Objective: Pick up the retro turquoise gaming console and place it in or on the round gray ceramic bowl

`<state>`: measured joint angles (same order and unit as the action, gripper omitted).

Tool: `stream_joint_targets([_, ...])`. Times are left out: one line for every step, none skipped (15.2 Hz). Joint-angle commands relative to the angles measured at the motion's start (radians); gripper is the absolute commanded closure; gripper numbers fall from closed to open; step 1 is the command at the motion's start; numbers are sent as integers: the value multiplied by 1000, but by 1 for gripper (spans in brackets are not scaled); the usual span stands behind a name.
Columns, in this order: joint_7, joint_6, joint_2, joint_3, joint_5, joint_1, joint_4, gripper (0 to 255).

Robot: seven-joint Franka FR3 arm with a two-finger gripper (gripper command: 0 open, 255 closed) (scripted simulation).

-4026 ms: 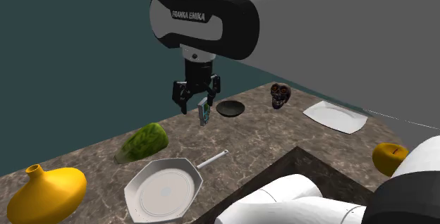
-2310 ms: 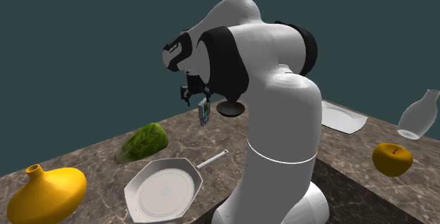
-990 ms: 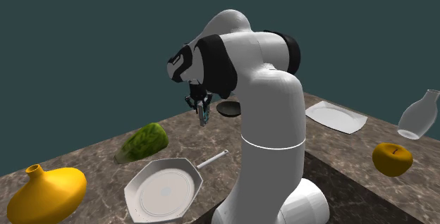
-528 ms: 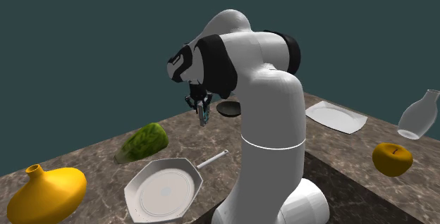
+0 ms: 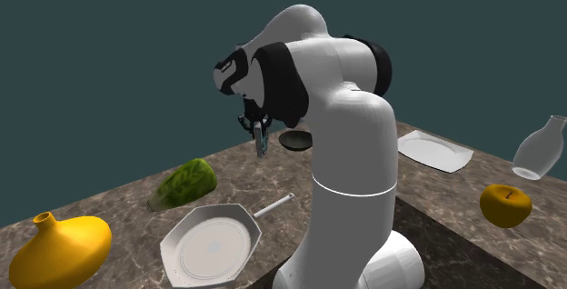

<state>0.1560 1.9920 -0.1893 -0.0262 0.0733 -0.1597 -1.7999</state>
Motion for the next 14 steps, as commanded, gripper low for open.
stream_joint_targets([0,-25,6,-1,-1,1,19,255])
stream_joint_targets([-1,-38,9,-1,-1,1,29,255])
stream_joint_targets([-2,-51,12,-1,-2,1,39,255])
stream_joint_targets([-3,-63,14,-1,-2,1,49,255])
stream_joint_targets([-3,-76,17,-1,-2,1,60,255])
stream_joint_targets([-4,-89,19,-1,-3,1,70,255])
stream_joint_targets([-5,-102,21,-1,-3,1,81,255])
stream_joint_targets([-6,-115,22,-1,-3,2,93,255])
stream_joint_targets([-7,-127,24,-1,-4,2,104,255])
stream_joint_targets([-7,-141,25,-2,-4,2,116,255])
stream_joint_targets([-8,-154,26,-2,-4,2,128,255])
stream_joint_targets([-9,-167,27,-2,-4,2,140,255])
stream_joint_targets([-10,-180,27,-2,-5,2,153,255])
stream_joint_targets([-10,-193,28,-2,-5,2,166,255])
